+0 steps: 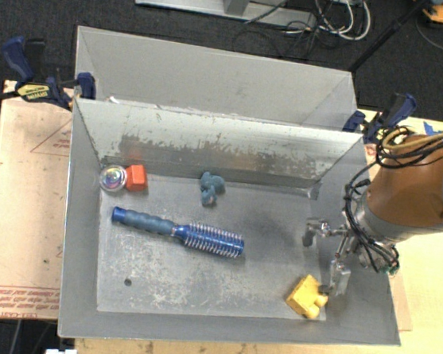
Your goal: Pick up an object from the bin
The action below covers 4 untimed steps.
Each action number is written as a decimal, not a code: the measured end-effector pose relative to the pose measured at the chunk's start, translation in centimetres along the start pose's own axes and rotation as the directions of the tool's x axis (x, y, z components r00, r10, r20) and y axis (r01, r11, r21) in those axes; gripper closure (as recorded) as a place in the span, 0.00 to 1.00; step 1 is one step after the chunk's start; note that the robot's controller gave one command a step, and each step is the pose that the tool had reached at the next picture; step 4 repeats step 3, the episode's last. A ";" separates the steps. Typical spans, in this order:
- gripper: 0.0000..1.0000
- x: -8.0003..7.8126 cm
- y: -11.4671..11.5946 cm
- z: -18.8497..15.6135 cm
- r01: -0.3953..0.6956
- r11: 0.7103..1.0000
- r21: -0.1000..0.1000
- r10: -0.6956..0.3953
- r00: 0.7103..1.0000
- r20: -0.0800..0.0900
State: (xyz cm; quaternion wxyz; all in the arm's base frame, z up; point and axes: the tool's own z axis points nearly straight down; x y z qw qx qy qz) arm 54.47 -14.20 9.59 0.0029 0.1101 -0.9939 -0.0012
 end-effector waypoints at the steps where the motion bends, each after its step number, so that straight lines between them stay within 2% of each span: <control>1: 0.00 4.6 4.1 2.5 0.323 0.946 0.008 -0.323 0.946 0.011; 2: 1.00 4.5 4.1 2.3 0.325 0.946 0.008 -0.325 0.945 0.010; 3: 1.00 4.0 3.2 -10.8 0.336 0.942 0.012 -0.337 0.942 0.013; 4: 1.00 4.0 3.2 -10.8 0.336 0.942 0.012 -0.337 0.942 0.013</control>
Offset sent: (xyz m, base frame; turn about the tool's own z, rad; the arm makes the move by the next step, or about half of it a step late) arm -0.0565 0.0292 -0.0259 -0.3307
